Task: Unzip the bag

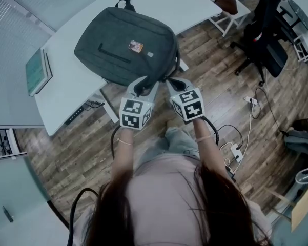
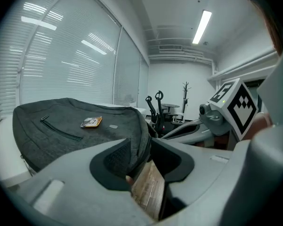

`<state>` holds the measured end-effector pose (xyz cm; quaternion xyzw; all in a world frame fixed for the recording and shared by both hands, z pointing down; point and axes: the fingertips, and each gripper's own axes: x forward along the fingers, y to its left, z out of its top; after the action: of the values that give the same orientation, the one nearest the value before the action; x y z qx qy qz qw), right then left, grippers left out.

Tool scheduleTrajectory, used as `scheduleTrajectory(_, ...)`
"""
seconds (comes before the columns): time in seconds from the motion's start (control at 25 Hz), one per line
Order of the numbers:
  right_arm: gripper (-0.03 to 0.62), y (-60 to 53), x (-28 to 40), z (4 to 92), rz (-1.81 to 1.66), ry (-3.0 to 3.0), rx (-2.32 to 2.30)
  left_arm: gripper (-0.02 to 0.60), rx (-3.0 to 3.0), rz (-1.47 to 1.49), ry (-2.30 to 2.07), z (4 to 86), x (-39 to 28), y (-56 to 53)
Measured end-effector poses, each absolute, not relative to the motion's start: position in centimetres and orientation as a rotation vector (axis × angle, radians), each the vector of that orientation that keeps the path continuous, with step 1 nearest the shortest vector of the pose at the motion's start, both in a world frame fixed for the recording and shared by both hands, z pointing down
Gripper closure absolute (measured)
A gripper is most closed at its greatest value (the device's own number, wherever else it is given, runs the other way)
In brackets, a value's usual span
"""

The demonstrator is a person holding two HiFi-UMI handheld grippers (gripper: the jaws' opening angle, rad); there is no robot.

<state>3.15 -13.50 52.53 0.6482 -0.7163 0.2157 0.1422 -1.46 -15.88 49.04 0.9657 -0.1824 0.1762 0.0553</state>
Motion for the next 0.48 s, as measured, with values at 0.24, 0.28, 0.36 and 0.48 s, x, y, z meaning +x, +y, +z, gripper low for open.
scheduleTrajectory(0.24,0.585,-13.2,2.6,52.4,0.626,-2.032,1.895,0.437,2.981,0.613,-0.579,50.2,-1.6,-15.6)
scheduleTrajectory(0.28,0.585,-13.3,2.5,52.4,0.628,-2.030,1.901,0.437,2.994,0.640,-0.597,50.3,-1.5,-15.7)
scheduleTrajectory(0.36,0.585,-13.3,2.4,52.4,0.637,-2.025,1.914,0.456,3.017,0.695,-0.640,50.6,-1.5,-15.9)
scheduleTrajectory(0.48,0.585,-13.4,2.2,52.4,0.650,-2.019,1.923,0.483,3.023,0.743,-0.672,51.0,-1.7,-16.2)
